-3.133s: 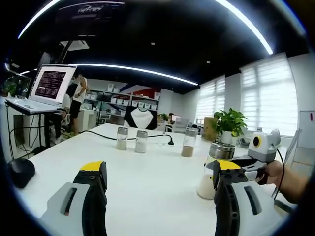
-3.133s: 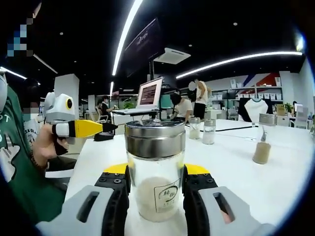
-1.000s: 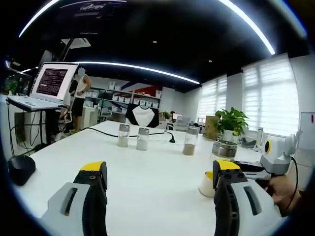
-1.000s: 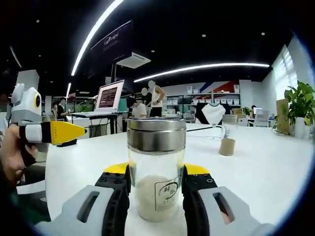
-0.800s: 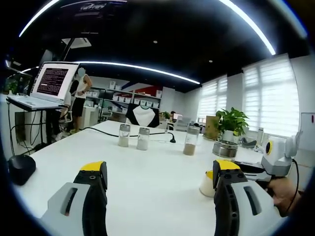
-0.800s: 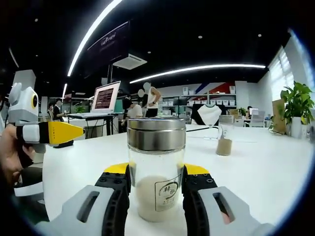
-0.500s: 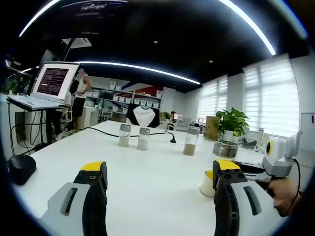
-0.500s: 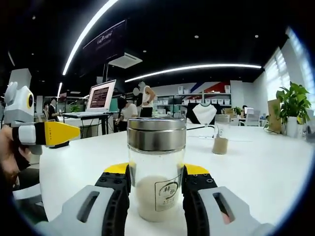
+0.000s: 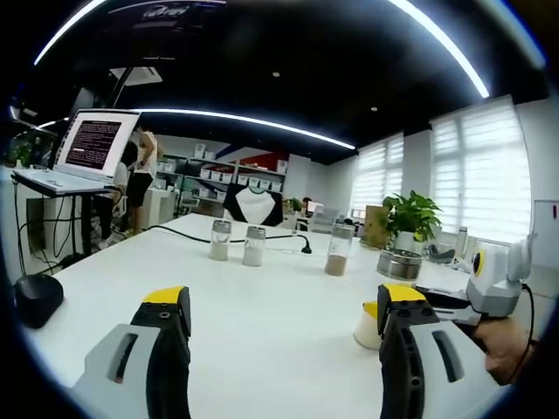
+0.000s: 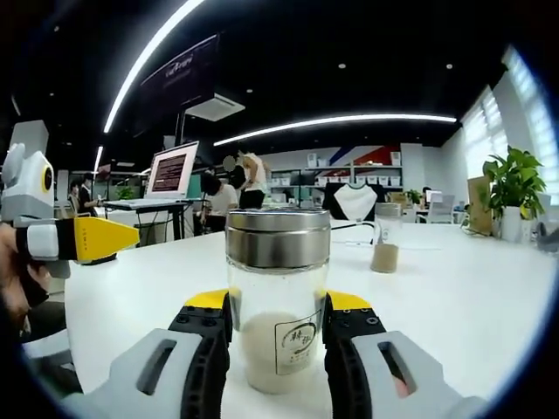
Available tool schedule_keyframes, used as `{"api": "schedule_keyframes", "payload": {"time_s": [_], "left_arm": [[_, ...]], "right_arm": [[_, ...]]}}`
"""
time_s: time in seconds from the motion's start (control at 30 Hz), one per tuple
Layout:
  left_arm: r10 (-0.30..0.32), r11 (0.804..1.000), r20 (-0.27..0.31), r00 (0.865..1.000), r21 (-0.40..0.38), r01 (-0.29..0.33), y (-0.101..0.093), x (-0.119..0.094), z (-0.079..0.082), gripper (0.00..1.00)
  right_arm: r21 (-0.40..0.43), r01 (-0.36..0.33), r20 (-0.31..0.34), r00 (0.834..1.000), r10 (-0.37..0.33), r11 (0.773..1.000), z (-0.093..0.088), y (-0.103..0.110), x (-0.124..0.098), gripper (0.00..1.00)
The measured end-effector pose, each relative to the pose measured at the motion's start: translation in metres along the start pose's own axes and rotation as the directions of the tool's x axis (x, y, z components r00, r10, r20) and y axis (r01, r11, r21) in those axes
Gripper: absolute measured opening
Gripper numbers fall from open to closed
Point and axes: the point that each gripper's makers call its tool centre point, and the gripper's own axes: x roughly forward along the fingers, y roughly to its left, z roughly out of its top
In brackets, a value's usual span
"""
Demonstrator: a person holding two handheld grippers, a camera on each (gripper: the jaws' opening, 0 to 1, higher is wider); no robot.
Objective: Rotate the seasoning bottle until the label or dispensing opening points toward the visible target arrow and the bottle remains upright within the marked orientation range
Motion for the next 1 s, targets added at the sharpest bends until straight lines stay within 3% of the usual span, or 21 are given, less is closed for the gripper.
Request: {"api": "schedule_keyframes", "payload": {"time_s": [0.37, 0.5, 0.87, 1.0], "left_arm": [[-0.002, 1.000, -0.004, 1.000, -0.004, 0.002, 0.000, 0.000, -0.002, 0.93], [-0.002, 1.000, -0.005, 1.000, -0.005, 0.002, 0.001, 0.000, -0.002, 0.93], [0.005, 1.000, -0.005, 1.000, -0.006, -0.005, 0.002, 0.000, -0.002, 0.93], [-0.001, 1.000, -0.007, 1.000, -0.006, 0.001, 0.001, 0.000, -0.003, 0.93]], "right_arm": [[-0.023, -0.029, 0.002, 1.000, 0.029, 0.999, 0.001, 0.000, 0.000, 0.41], [-0.026, -0.045, 0.010, 0.999, 0.045, 0.999, 0.004, -0.004, -0.002, 0.46], [-0.023, -0.194, 0.033, 0.980, 0.195, 0.981, 0.017, -0.002, -0.002, 0.50], [-0.028, -0.294, 0.037, 0.955, 0.295, 0.955, 0.019, 0.003, -0.004, 0.50]]}}
